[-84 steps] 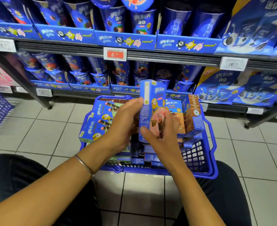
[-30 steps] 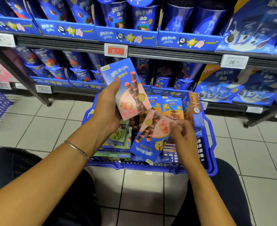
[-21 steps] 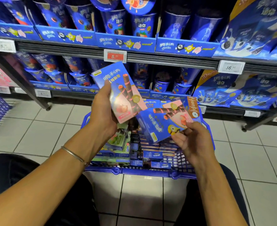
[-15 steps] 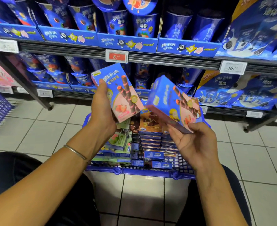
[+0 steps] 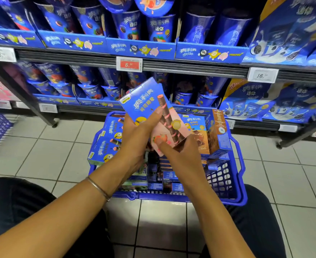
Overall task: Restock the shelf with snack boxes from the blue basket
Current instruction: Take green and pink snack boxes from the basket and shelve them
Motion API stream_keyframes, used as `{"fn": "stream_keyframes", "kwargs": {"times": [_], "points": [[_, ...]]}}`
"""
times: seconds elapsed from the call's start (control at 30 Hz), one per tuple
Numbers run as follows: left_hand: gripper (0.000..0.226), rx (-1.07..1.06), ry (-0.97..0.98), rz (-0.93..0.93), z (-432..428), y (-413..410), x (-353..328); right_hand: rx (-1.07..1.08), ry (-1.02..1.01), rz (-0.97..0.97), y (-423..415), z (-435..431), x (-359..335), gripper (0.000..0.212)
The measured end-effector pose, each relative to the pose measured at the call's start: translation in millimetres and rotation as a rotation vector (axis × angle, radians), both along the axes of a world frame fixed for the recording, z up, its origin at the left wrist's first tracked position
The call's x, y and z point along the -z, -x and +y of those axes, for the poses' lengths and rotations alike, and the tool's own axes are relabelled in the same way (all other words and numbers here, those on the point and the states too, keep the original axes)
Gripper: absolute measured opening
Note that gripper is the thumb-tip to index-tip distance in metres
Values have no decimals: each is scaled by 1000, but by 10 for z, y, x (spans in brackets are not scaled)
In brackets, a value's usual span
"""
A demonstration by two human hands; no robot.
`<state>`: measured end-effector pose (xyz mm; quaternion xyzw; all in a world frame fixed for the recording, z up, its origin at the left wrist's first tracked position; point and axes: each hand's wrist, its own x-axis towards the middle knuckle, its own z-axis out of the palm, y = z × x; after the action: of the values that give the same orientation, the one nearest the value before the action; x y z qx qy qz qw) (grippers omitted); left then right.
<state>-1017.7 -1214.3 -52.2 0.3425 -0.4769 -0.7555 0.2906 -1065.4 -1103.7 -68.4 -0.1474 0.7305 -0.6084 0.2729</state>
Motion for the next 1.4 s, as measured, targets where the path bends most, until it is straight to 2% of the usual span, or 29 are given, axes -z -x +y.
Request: {"fn": "stream_keyframes", "kwargs": {"times": [0.1,0.2,0.3,0.37,0.5,0.67,0.73,0.83,0.87,0.93,1.07,1.2,1.33,1.4], "points": [[57,-3,74,22,-30,10,21,-7,17,32,52,21,27,44],[65,15,129,0,-49,25,18,-8,78,125,104,69,43,46],[61,42,146,-29,-51,32,39,-131,49,226,80,55,49,18],[53,41,128,-69,-76,28,58,-108,30,243,59,31,82,7],[48,83,109,-111,-81,23,84,-77,7,160,75,26,109,21],[48,-14,42,-98,-132,4,10,-23,-10,43,277,89,214,50],[49,-33,11,-85,-160,-8,-37,-93,-222,57,393,201,449,46],[53,-14,-54,-56,-160,-26,-98,-506,-826,174,532,339,943,32],[56,4,-75,-48,-154,-29,-110,-617,-985,176,550,353,1083,34],[58,22,-95,-55,-147,-29,-133,-700,-1137,110,582,357,1311,59],[57,42,-109,-69,-121,-27,-173,-805,-1182,20,583,319,1558,76],[54,45,-113,-75,-125,-23,-171,-835,-1194,9,576,285,1632,75],[56,45,-127,-83,-125,-15,-178,-654,-1173,-16,628,288,1452,75],[58,41,-127,-87,-143,-4,-186,-590,-1107,-39,696,320,1246,63]]}}
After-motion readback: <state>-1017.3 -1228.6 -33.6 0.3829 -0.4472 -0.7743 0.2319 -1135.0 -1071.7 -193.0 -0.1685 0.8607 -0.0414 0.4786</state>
